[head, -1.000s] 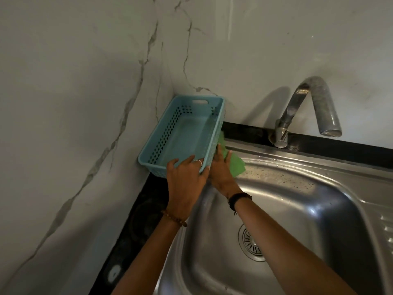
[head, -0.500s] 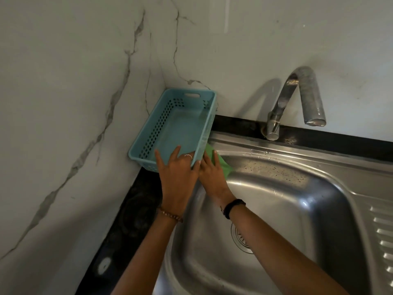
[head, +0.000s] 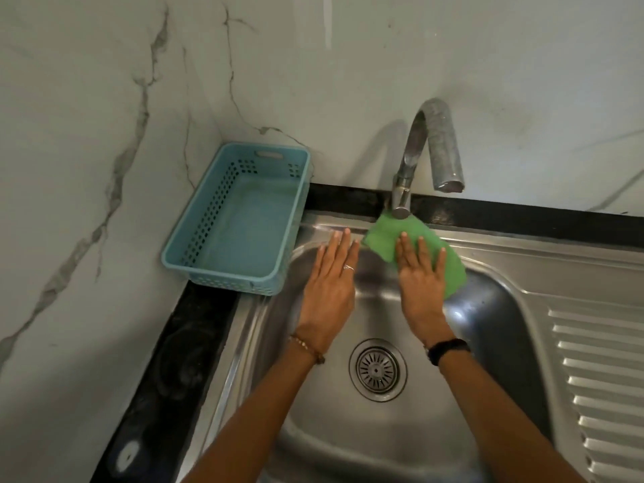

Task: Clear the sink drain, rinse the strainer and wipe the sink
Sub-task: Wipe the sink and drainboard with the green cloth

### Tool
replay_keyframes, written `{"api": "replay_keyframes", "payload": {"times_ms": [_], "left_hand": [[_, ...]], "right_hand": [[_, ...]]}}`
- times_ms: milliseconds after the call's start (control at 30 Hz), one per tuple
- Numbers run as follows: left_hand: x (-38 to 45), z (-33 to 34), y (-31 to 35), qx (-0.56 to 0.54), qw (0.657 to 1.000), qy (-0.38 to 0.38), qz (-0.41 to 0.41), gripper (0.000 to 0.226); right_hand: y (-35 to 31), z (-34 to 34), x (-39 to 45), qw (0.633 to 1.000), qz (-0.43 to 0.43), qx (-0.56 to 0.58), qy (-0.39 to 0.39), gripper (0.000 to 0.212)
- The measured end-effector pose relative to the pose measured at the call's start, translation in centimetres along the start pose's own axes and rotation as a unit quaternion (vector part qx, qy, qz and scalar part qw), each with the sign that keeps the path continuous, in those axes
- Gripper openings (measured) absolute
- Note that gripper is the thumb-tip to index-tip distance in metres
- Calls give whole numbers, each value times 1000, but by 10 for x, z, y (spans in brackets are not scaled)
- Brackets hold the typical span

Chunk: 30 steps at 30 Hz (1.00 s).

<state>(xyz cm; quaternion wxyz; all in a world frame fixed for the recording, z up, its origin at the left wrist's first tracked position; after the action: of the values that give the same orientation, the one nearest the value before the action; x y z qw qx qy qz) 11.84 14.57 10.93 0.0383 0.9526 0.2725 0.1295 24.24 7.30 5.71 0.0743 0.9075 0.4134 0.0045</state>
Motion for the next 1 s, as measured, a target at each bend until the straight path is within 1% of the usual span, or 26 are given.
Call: {"api": "replay_keyframes", "payload": {"times_ms": [67,100,200,333,400,467,567,667,767,867,933,1000], "left_hand": [[14,29,-13,-30,996,-84,-21,79],[21,39,-23,-37,992,-110,-43,82],[33,58,-47,-39,984,-152,-86,92],[32,70,-53,-51,985,-142,-79,105],[33,74,-55,-58,984,-146,-79,108],[33,76,-57,-67,982,-158,-83,110],[34,76,-58,-82,978,-169,-87,112],[35,75,-59,-85,977,-175,-90,110],[36,72,-59,-79,977,-179,-86,110],[35,70,-58,-85,977,-179,-80,109],[35,69,-58,-84,977,-178,-76,109],[35,70,-58,-85,978,-176,-71,108]], "right_hand": [[22,0,-5,999,40,29,1,77],[24,0,-5,998,51,47,-3,76],[2,-4,3,995,35,93,-16,76],[-38,-4,11,993,-24,114,17,80],[-60,-7,18,990,-66,121,31,83],[-82,-11,26,987,-104,117,34,82],[-91,-11,31,988,-109,103,31,77],[-79,-9,26,992,-103,59,37,73],[-49,-10,21,997,-67,30,32,79],[-1,-3,7,1000,1,6,-9,80],[34,-2,-3,998,56,5,-29,82],[53,-4,-11,994,101,28,-32,84]]}}
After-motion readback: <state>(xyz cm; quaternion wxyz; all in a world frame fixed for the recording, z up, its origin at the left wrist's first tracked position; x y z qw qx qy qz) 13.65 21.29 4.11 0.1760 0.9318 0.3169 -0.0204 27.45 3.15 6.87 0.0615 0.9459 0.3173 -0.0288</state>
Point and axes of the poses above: each hand's wrist, its own x-axis towards the middle knuckle, its own z-axis out of the palm, y = z × x, the point moved 7 cm from there along x, towards the middle knuckle, and after that the axes turned 2 degrees about -x, right-handed, at the moved point
